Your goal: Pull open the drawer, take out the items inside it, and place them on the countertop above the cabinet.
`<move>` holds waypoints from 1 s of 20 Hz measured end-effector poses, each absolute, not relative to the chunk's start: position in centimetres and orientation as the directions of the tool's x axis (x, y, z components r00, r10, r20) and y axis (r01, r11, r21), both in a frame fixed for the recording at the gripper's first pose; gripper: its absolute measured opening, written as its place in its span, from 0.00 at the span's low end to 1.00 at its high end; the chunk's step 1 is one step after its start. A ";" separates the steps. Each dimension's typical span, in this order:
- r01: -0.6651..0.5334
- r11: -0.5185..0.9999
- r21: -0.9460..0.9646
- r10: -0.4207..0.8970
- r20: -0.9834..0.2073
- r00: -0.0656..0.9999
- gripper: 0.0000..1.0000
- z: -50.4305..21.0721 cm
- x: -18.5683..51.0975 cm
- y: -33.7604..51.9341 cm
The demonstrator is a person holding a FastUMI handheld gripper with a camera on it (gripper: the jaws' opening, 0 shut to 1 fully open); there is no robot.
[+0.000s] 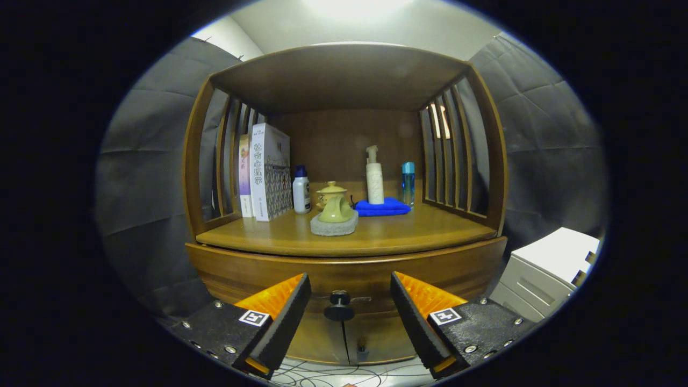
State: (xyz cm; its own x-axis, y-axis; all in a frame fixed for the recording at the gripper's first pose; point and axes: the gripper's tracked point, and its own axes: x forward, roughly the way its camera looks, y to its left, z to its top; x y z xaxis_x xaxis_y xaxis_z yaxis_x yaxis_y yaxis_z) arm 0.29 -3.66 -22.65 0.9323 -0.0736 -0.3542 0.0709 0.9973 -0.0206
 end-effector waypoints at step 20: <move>-0.003 0.996 -0.092 0.005 0.025 1.000 0.93 6.3 -4.3 3.6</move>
